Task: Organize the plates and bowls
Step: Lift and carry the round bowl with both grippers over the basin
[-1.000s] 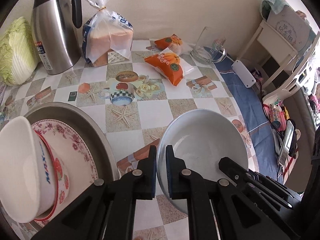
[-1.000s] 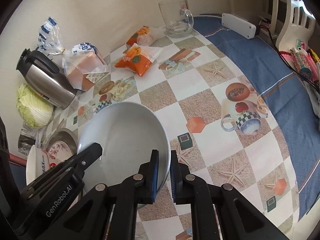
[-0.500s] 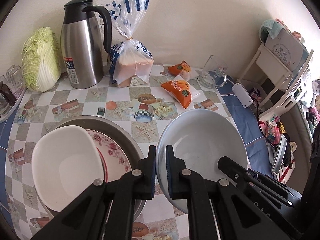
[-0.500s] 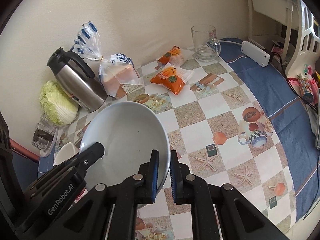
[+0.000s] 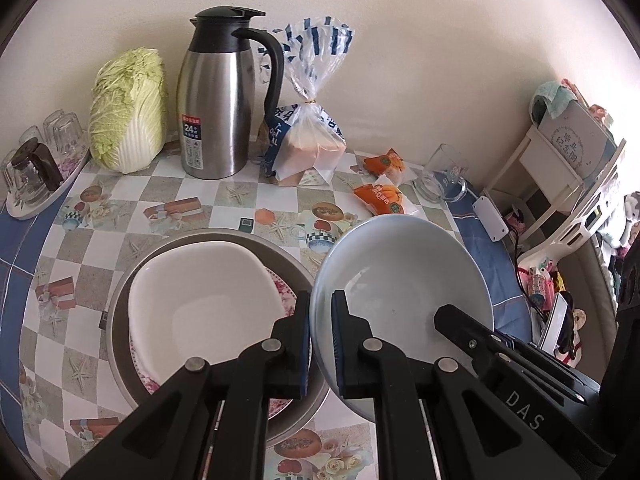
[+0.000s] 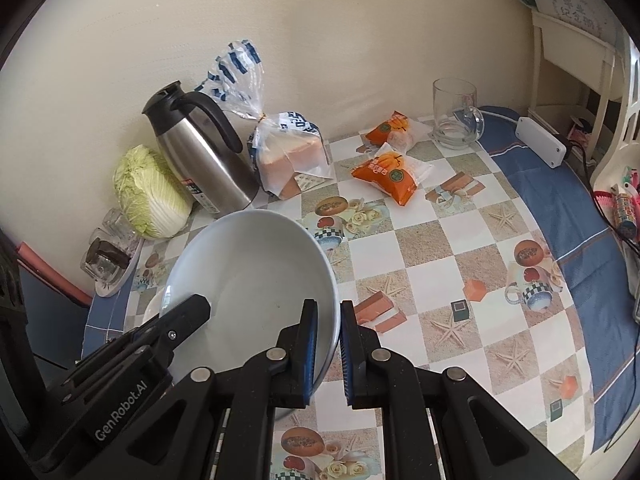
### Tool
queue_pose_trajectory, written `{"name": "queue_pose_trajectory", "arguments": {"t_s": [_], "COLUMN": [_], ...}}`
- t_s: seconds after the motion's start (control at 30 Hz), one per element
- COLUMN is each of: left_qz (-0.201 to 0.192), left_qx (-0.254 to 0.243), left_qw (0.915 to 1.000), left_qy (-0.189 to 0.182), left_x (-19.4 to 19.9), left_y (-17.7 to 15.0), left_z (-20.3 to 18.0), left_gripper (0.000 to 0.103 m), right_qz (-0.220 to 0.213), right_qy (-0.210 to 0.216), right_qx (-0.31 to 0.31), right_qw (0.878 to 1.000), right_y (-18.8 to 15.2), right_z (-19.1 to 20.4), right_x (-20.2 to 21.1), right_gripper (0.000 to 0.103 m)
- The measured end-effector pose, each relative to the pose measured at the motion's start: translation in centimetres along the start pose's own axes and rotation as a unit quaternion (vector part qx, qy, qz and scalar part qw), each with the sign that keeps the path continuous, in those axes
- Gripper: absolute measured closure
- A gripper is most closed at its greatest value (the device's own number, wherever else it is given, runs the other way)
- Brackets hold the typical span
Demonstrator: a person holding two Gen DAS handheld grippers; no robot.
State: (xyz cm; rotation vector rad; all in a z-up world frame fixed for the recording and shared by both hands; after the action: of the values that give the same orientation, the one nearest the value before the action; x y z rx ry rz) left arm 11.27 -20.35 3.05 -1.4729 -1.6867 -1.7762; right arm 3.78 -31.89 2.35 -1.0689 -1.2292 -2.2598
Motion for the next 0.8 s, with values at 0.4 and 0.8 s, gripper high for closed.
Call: {"name": "queue_pose_trajectory", "arguments": {"t_s": [0.4,0.8], "left_qz": [-0.03,-0.036], "left_qx": [0.047,0.098], "left_qw": [0.9983,0.9942], "left_qy": [0.02,0.023], "left_x": [3.0,4.0], "left_y": [0.2,0.3], "left_z": [6.0,11.3], "left_gripper": [0.094,0.094], "right_qz": [0.0,0.016], "right_qy": [0.026,0.04], "right_qx": [0.054,0.08], "right_qw": [0.998,0.996], "right_y": [-1.1,-2.5], "right_z": [6.6,11.3], "right_x": [-0.2,-2.4], "right_gripper": [0.089,0.088]}}
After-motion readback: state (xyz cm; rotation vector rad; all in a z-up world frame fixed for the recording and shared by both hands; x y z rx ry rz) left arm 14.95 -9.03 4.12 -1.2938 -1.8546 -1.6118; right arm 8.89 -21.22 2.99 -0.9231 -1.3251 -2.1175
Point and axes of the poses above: each gripper's, at about its wrist camera, not at the fingertips, and x roughly against the way its jaws point, z to its left, y to its top, the point moved 6 cm from there along -x, roughly the way its jaws point, and after that the axes turned 4 degrees about y, right-handed, at the moved point
